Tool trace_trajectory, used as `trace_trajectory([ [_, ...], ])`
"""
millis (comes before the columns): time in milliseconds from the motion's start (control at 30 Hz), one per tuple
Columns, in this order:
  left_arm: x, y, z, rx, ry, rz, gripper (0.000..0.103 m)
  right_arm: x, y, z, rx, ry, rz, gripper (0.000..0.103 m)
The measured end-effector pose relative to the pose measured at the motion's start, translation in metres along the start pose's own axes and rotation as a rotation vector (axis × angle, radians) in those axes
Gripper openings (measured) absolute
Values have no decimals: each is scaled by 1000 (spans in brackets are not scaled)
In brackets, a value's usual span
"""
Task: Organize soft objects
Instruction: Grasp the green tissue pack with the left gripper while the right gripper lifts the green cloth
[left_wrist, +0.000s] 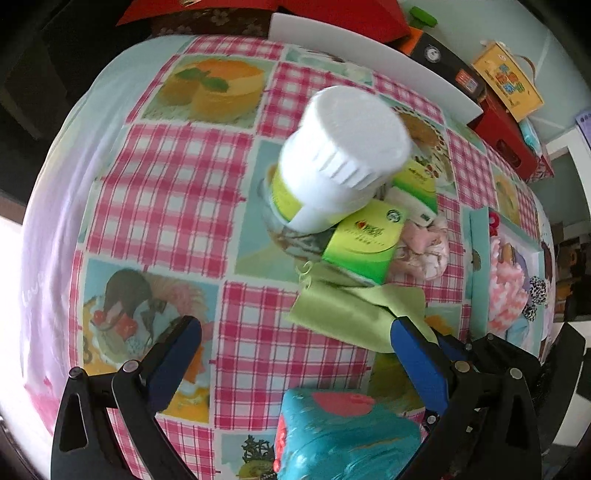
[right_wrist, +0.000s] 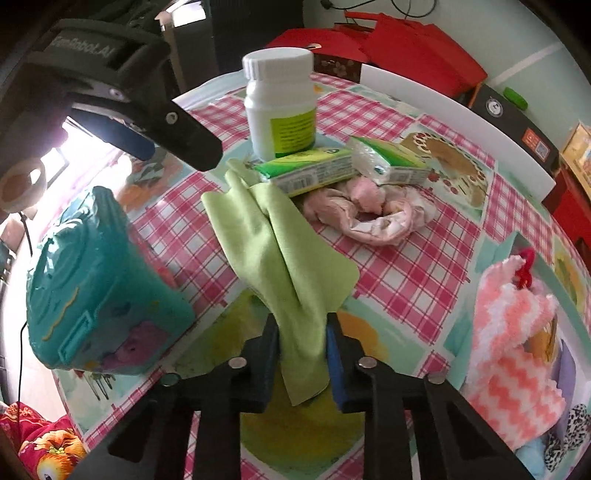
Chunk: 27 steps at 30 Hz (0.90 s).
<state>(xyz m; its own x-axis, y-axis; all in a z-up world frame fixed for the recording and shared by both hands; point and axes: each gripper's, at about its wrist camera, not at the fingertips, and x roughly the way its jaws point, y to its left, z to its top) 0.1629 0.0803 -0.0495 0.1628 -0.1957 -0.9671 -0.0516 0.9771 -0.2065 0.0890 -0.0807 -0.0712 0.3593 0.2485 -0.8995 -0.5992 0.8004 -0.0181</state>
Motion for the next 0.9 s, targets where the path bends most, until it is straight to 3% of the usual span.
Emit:
trace_trajectory([
  [267, 18, -37, 24, 84, 20, 35, 102, -3, -24, -2, 86, 14, -8, 14],
  [567, 57, -50, 57, 98, 40, 53, 98, -8, -47, -5, 163, 14, -21, 12],
  [767, 75, -60, 67, 94, 58, -17, 74, -9, -50, -5, 175, 14, -16, 12],
  [833, 79, -65, 67, 100, 68, -47, 57, -9, -50, -5, 177, 14, -15, 12],
  [900, 82, -71, 69, 113, 67, -52, 57, -9, -50, -5, 180, 14, -13, 12],
])
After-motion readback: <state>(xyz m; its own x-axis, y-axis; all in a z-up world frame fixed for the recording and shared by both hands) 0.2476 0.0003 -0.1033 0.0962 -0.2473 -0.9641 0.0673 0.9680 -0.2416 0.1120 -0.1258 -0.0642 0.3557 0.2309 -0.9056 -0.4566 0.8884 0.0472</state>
